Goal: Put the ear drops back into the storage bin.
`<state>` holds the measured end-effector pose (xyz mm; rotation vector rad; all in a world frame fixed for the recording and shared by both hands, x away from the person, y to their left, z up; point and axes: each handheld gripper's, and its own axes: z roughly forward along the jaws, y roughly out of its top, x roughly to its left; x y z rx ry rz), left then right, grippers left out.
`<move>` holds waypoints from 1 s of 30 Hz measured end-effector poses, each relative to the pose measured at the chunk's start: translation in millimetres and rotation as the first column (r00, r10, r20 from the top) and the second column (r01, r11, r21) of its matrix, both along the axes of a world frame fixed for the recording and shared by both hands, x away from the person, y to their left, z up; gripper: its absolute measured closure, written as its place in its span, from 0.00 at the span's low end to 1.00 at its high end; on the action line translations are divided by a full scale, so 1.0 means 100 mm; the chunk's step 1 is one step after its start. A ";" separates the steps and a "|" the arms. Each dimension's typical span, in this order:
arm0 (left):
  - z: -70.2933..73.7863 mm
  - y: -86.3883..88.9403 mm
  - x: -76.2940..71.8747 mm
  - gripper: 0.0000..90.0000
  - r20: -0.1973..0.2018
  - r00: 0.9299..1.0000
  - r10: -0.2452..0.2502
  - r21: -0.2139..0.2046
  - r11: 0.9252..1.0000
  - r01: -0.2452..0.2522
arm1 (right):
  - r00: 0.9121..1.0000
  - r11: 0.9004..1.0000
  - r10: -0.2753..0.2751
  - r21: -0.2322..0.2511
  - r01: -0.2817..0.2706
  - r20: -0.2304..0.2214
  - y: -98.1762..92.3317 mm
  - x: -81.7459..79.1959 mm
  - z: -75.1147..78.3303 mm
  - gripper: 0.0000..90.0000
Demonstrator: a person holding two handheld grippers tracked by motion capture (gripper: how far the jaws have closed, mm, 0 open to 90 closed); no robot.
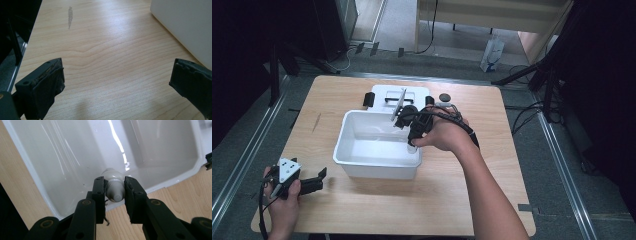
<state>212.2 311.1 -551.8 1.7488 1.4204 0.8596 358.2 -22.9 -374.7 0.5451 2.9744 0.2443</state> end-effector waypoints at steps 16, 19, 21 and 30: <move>0.00 0.00 0.00 0.00 0.002 1.000 0.000 0.001 1.000 0.000 | 0.997 0.996 0.077 -0.036 -0.077 0.006 0.05 0.00 -0.34 0.80; 0.00 0.00 0.00 0.00 0.001 1.000 0.001 -0.001 1.000 -0.001 | 0.996 0.996 0.087 -0.037 -0.086 0.007 0.06 0.01 -0.37 0.80; 0.00 0.00 0.00 0.00 0.002 1.000 0.000 0.000 1.000 0.000 | 0.996 0.995 0.092 -0.043 -0.091 0.008 0.08 0.01 -0.41 0.80; 0.00 0.00 0.00 0.00 0.003 1.000 -0.002 -0.001 1.000 0.002 | 0.996 0.994 0.089 -0.064 -0.090 -0.008 0.15 0.03 -0.52 0.80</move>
